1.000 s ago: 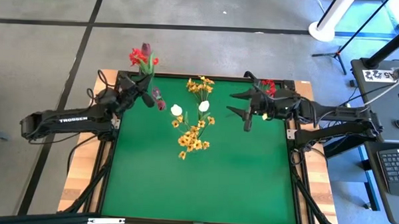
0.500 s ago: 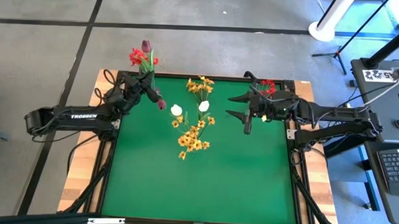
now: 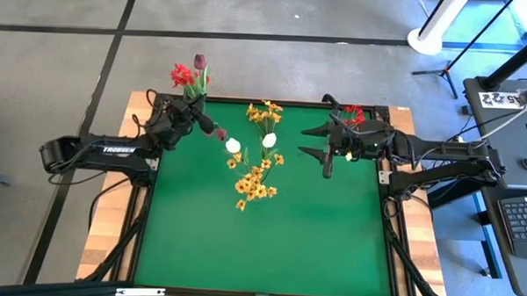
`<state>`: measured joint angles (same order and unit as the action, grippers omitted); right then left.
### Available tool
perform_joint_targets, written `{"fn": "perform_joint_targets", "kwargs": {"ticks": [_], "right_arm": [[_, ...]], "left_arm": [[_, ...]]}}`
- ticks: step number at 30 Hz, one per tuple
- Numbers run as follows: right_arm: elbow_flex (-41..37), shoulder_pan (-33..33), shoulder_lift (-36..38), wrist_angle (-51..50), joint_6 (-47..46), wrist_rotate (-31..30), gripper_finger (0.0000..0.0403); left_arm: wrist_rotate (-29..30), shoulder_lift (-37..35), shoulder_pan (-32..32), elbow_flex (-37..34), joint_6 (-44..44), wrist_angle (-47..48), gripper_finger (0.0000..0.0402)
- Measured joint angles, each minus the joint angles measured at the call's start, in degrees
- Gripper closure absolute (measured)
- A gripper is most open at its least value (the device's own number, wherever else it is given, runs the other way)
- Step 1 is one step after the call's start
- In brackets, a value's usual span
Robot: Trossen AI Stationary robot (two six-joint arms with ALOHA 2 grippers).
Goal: Sort flowers into vase by color
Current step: Put the red tulip into the pink vase, then put the red flowers into the pink vase
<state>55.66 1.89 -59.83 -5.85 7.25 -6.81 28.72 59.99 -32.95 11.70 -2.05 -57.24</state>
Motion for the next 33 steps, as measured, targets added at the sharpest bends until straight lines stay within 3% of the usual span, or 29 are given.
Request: {"fn": "perform_joint_targets", "kwargs": {"ticks": [10,19,26,33], "right_arm": [[0.00,0.00,-0.02,-0.31,-0.98,0.07,0.0192],[0.00,-0.02,-0.02,-0.32,-1.06,0.13,0.0192],[0.00,-0.02,-0.02,-0.33,-1.44,0.11,0.0192],[0.00,-0.02,-0.02,-0.31,-1.44,0.00,0.0192]], "left_arm": [[-0.62,0.01,-0.11,0.00,0.10,2.30,0.0385],[3.17,-0.74,0.50,0.00,1.74,8.42,0.0299],[5.28,-4.30,0.50,0.04,5.18,20.88,0.0227],[5.31,-12.31,1.19,0.04,9.31,33.89,0.0174]]}}
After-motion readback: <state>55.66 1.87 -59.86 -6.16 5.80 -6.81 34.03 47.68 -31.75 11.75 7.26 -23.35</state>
